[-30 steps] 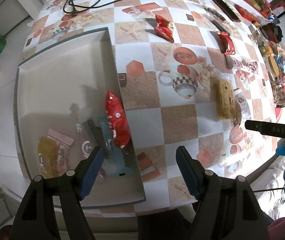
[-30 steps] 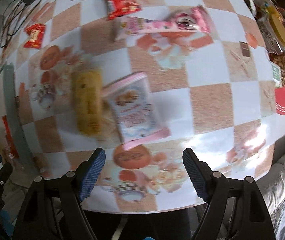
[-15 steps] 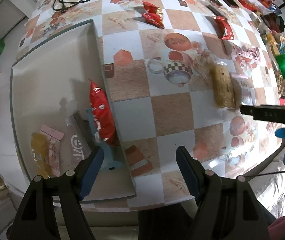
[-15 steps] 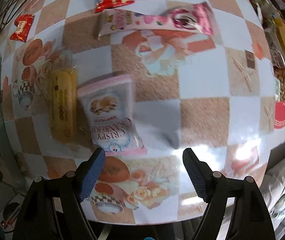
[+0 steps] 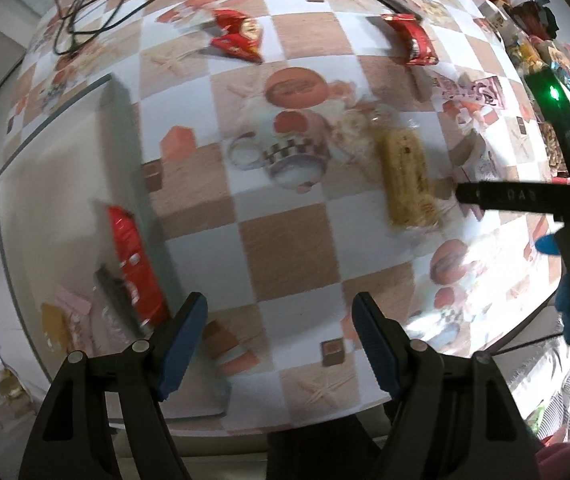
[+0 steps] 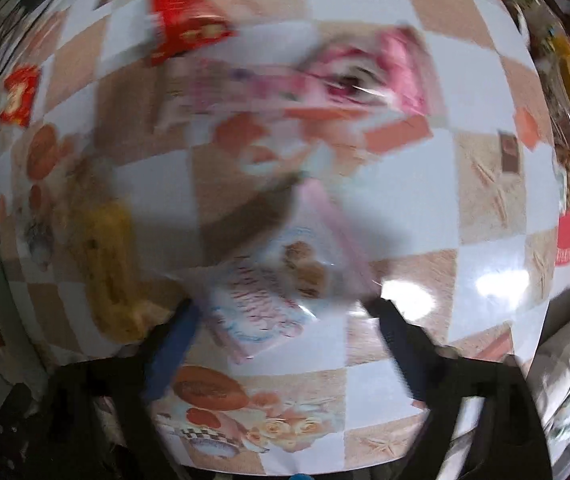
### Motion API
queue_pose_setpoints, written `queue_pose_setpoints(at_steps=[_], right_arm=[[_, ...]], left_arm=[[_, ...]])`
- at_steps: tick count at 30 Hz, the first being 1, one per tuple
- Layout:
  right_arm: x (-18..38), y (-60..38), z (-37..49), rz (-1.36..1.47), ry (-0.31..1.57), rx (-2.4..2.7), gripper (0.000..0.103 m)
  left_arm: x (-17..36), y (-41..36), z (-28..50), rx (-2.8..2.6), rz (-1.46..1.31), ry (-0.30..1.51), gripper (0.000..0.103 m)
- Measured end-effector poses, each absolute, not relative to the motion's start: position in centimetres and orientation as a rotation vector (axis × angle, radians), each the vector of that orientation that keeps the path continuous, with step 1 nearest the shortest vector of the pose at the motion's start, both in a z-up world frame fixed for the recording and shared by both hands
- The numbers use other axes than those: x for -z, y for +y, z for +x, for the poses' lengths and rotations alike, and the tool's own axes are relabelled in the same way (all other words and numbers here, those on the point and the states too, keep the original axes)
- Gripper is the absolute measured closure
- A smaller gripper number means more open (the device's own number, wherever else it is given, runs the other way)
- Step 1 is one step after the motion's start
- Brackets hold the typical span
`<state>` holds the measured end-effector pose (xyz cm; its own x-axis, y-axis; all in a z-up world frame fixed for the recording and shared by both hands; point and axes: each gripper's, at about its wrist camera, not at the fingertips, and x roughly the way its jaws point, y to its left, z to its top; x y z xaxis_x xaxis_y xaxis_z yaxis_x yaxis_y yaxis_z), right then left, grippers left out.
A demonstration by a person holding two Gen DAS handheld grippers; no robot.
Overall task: Organize snacks
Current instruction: 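Grasp the clear cake packet with left tool while right tool grasps the pink Crispy Cranberry packet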
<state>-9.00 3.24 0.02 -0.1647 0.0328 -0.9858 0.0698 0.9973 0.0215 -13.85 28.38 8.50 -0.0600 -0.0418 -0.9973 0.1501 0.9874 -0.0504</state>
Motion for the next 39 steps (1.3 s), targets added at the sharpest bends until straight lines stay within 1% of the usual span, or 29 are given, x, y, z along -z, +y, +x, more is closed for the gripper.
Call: queue_pose_setpoints(at_steps=[4,10,16,19,24,26,27,30,31,36,39], right_arm=[[0.9,0.2,-9.8,0.103,1.762,0.072,0.003],[1.0,-3.7,-12.3,0.127,1.765,0.097,0.003],[1.1,-5.9,-14.1,0.141,1.766,0.106,0.001],[1.1,-4.8,-14.8,0.129,1.758,0.094,0.001],[1.4,-4.8,-15.5,0.132,1.761,0.089,0.000],[2.1,-2.8,-15.5,0.131,1.761,0.087,0.000],[1.6,-2.5,-14.2,0.132,1.760,0.084,0.000],[1.8,-2.4,-14.0,0.130,1.749,0.085,0.000],[1.7,-2.3,-14.0,0.129,1.742,0.085,0.000],[1.3,-1.7,-14.6,0.129,1.708,0.091,0.000],[0.4,-1.8,-15.3,0.128,1.704,0.090,0.000]], left_arm=[[-8.0,26.1,-12.4,0.180,0.085,1.632,0.025],[-6.8,22.2,-10.3,0.212,0.058,1.656,0.025],[-5.2,19.4,-7.8,0.203,-0.011,1.685,0.025],[-4.3,17.5,-6.7,0.173,-0.021,1.691,0.025],[-2.0,16.7,-4.9,0.128,-0.007,1.725,0.025],[-1.2,16.1,-4.5,0.108,0.010,1.722,0.025],[-1.3,16.2,-4.5,0.104,0.021,1.712,0.025],[-1.4,16.6,-4.8,0.101,0.072,1.687,0.037],[-1.4,16.8,-4.9,0.105,0.085,1.684,0.039],[-1.2,18.0,-5.2,0.105,0.081,1.695,0.039],[-1.2,18.8,-5.3,0.105,0.075,1.691,0.037]])
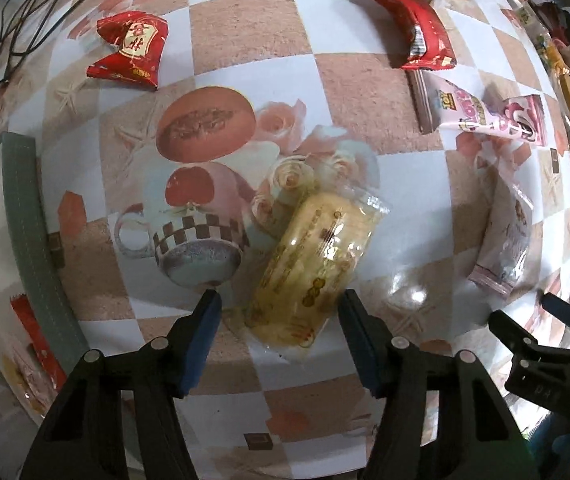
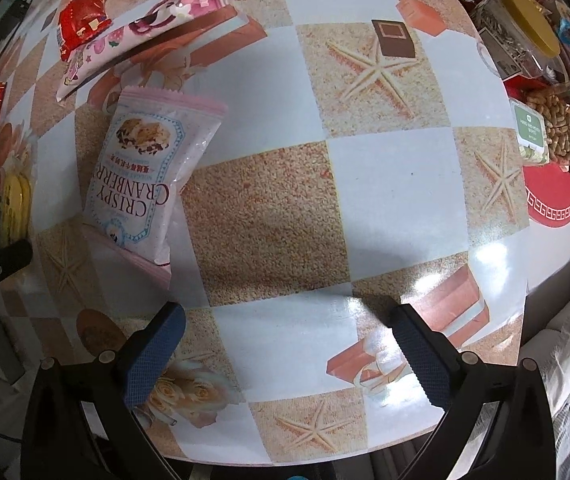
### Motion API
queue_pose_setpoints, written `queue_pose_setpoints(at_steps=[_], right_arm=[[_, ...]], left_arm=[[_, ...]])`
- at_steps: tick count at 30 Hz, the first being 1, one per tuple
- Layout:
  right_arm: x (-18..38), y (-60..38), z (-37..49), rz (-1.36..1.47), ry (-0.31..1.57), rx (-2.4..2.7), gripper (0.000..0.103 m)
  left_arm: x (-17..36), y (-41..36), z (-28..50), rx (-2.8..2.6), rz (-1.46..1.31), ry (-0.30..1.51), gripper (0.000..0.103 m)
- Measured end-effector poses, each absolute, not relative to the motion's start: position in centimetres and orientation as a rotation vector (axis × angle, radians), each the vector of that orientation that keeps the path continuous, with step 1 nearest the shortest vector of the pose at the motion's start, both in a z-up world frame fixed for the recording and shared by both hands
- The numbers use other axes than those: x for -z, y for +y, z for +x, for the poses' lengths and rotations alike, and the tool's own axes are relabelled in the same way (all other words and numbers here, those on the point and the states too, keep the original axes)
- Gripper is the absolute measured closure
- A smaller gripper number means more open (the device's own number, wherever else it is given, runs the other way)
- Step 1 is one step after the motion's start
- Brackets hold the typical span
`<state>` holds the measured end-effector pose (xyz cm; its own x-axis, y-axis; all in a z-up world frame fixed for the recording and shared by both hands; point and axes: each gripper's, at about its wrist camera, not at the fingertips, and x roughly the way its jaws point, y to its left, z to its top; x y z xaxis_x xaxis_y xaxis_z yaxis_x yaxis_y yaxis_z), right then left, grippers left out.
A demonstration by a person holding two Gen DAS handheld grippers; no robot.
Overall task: Organize snacks
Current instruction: 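Grasp the clear cake packet with left tool while right tool grasps the pink Crispy Cranberry packet, then lift both held packets and carry them over the white tray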
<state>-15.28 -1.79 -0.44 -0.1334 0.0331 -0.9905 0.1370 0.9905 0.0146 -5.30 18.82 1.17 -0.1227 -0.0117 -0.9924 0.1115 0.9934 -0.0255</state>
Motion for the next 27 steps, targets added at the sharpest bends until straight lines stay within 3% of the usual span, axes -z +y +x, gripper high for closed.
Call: queue_pose_setpoints(at_steps=[4,8,13,16,17,19,21,25,27], right_arm=[[0.1,-1.7,-14.8,0.131,1.764,0.084,0.000],[-2.5,-1.4,-13.5,0.242,1.657,0.078,0.000],[-2.0,-0.3,-10.9,0.374,1.673,0.086,0.000],[-1.3,0.5,-10.1,0.374,1.693,0.104,0.000],[-1.1,0.8,-9.9,0.364,1.697,0.104,0.011],[-1.3,1.8,-9.8,0.299,1.707,0.105,0.017],[-1.5,2.7,-9.8,0.234,1.702,0.097,0.030],[-2.6,4.9,-10.5,0.108,1.685,0.036,0.055],[-2.7,5.7,-11.1,0.104,1.694,-0.016,0.057]], left_arm=[[-0.9,18.6,-4.7,0.116,0.119,1.667,0.035],[-0.2,16.0,-4.2,0.136,0.152,1.640,0.032],[0.4,14.1,-2.9,0.136,0.148,1.629,0.031],[-0.3,14.8,-3.4,0.141,0.142,1.613,0.040],[-0.4,15.4,-4.0,0.143,0.142,1.606,0.043],[-1.1,16.6,-6.0,0.145,0.142,1.597,0.054],[-1.3,16.9,-6.5,0.141,0.141,1.600,0.061],[-1.1,18.0,-8.3,0.123,0.124,1.635,0.063],[-0.9,18.5,-9.5,0.118,0.133,1.647,0.063]])
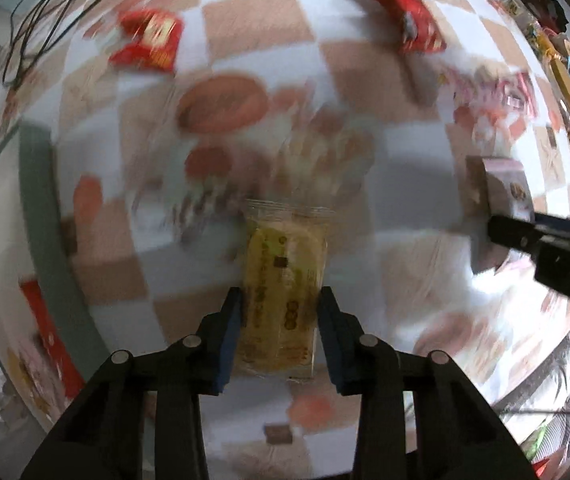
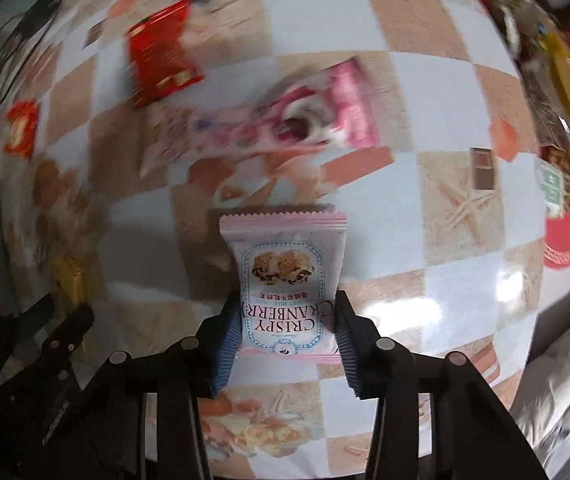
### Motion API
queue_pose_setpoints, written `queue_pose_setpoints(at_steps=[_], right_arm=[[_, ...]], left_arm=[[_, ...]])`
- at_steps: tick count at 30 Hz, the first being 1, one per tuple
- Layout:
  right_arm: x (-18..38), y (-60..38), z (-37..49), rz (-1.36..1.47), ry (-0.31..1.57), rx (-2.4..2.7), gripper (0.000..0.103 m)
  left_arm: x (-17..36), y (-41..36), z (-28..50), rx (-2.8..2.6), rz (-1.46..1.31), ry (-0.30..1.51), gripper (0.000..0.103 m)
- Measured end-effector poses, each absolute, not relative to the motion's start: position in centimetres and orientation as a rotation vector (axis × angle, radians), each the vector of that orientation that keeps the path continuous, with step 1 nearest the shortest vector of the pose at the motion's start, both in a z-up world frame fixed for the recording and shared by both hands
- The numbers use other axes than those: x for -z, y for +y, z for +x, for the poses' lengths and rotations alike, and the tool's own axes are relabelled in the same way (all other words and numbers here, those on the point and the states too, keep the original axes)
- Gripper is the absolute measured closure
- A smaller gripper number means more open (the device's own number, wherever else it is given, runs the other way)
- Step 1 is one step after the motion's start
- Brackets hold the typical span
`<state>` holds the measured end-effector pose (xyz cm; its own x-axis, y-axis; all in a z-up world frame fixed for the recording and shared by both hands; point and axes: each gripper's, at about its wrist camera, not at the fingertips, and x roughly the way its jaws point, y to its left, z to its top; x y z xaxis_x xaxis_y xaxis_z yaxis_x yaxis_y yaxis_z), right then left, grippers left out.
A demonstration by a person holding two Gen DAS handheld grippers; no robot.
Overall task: Organize snacks
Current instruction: 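Lift both held packets and carry them over the white tray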
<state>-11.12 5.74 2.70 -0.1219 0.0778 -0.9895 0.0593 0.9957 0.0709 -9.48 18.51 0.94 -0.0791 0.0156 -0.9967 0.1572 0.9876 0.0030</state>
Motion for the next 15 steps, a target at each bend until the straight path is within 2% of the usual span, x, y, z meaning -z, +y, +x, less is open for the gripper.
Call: queue_pose_setpoints(at_steps=[5,7,9,15], right_arm=[[-3.0,8.4,-14.7,0.037,1.701,-0.099,0.057],[-3.1,9.1,-16.1,0.007,1.695,-0.101,0.057],[-3.2,9.5,-16.9,-0.010,1.694,-0.095,0.057],[-3.7,10.7,-17.5,-0.002,1.708,-0.077,0.057]], left_arm=[[-0.5,19.6,-11.9,0.112,0.166,1.659,0.060],[-0.3,19.9,-11.8,0.100,0.146,1.666,0.051],[-0.2,20.1,-11.4,0.089,0.142,1.665,0.048],[-0.4,20.1,-10.7,0.094,0.158,1.657,0.048]])
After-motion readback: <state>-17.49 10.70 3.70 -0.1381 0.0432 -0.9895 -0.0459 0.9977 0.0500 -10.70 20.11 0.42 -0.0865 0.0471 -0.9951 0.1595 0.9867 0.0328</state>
